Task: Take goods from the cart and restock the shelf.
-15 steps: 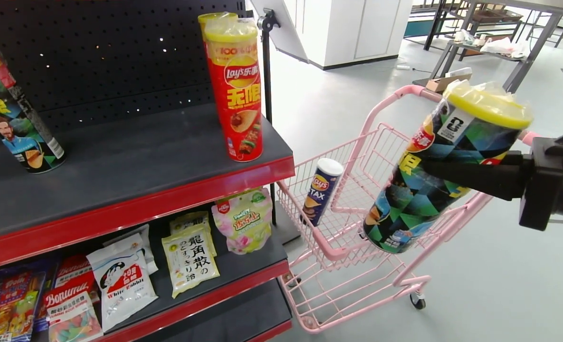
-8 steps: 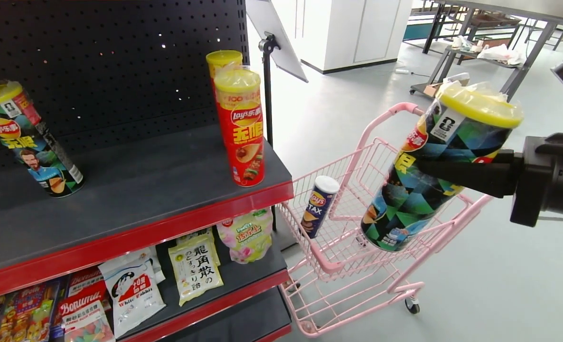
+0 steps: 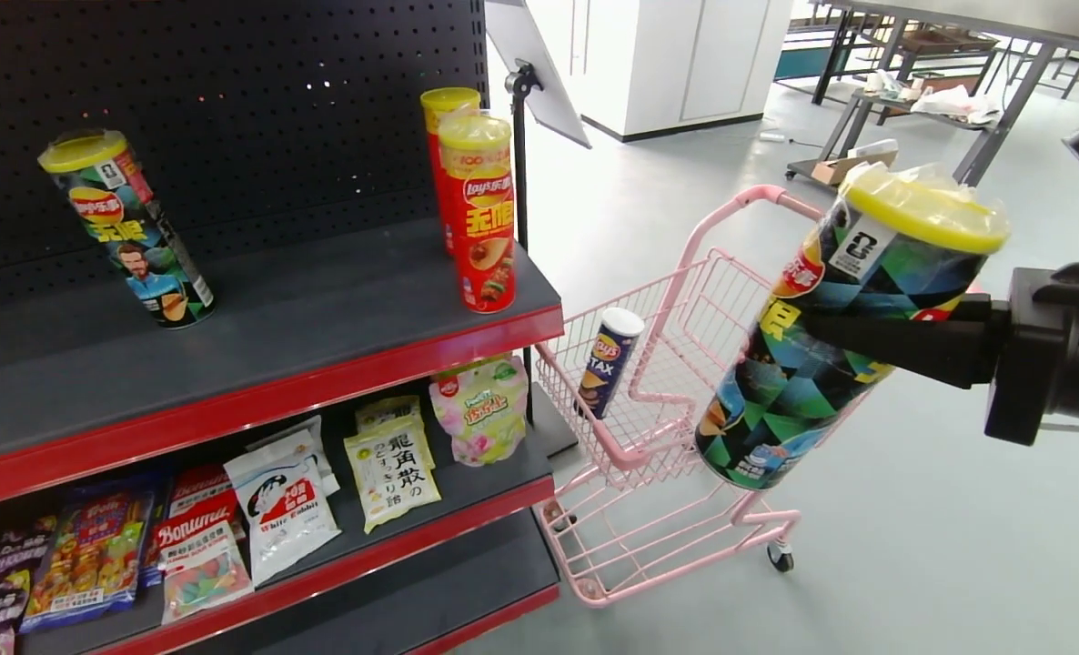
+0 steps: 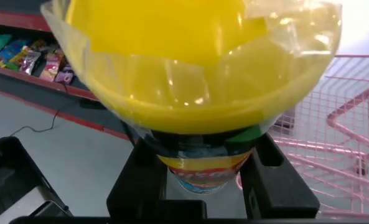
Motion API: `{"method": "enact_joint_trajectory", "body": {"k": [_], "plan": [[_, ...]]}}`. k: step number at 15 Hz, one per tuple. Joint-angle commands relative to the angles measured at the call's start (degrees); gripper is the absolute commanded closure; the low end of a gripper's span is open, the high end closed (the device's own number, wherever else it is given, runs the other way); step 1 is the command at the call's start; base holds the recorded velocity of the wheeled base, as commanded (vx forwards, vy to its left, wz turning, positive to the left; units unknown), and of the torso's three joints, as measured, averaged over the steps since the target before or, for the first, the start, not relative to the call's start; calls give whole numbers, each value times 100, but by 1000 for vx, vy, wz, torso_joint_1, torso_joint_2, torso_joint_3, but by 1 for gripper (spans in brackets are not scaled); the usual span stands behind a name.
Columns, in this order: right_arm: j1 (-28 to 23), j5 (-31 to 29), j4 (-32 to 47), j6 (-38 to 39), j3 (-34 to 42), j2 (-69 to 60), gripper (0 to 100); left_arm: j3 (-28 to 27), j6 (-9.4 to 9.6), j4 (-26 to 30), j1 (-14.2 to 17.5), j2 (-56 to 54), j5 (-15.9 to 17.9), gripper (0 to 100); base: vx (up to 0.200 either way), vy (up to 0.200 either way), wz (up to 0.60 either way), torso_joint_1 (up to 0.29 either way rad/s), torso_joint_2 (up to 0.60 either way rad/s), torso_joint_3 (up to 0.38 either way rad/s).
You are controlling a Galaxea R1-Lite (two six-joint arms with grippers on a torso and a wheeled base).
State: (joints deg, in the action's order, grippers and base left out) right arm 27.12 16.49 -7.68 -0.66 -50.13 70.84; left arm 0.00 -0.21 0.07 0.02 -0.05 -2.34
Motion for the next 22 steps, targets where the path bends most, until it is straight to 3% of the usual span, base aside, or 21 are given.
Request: {"method": "enact_joint_trajectory", "body": {"k": [1, 6, 11, 22], "plan": [[3, 3, 3, -4, 12, 18, 100, 0, 3, -7, 6, 5, -3, 0, 0, 0, 600, 7, 2, -7], [3, 12, -14, -4, 47, 26, 100, 0, 3, -7, 6, 5, -3, 0, 0, 0, 600, 3, 0, -1], [-234, -23, -41, -558, 442, -97, 100, 0, 3, -7, 6, 5, -3, 0, 0, 0, 0, 0, 0, 0], [188, 82, -322, -541, 267, 149, 100, 0, 3, -7, 6, 5, -3, 0, 0, 200, 0, 5, 3, 2]]}}
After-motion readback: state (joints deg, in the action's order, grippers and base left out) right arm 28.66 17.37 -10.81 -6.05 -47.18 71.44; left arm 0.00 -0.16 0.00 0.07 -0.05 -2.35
